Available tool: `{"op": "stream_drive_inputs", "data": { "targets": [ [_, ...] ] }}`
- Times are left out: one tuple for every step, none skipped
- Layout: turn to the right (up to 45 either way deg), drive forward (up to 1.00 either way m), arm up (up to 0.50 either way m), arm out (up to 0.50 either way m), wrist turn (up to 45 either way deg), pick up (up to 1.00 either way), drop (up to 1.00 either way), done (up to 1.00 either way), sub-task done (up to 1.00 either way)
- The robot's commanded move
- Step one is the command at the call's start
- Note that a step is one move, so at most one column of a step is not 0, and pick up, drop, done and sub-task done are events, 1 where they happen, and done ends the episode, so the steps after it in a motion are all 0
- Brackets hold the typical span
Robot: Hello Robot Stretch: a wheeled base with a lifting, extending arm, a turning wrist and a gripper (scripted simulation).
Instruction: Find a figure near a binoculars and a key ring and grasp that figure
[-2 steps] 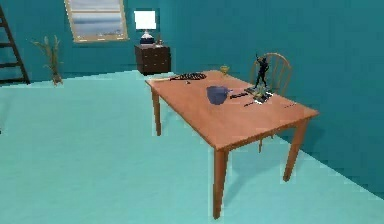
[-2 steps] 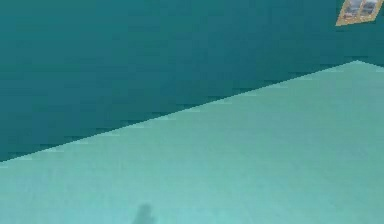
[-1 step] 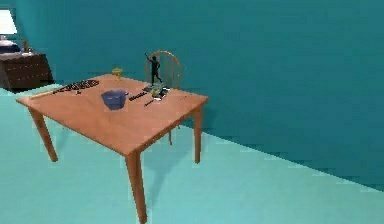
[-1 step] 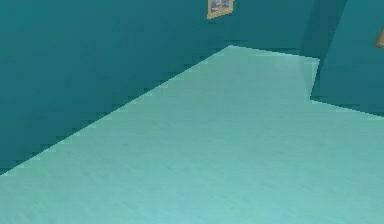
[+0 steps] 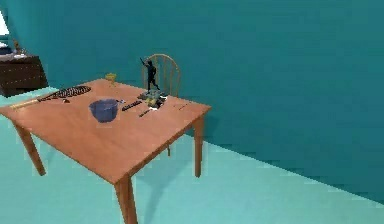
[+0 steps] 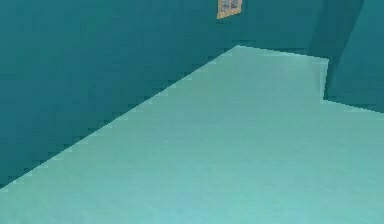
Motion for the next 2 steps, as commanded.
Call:
{"op": "stream_drive_inputs", "data": {
  "targets": [
    [12.0, 0.0, 0.0, 0.0, 0.0, 0.0, 0.0, 0.0, 0.0],
    [0.0, 0.55, 0.0, 0.0, 0.0, 0.0, 0.0, 0.0, 0.0]
  ]
}}
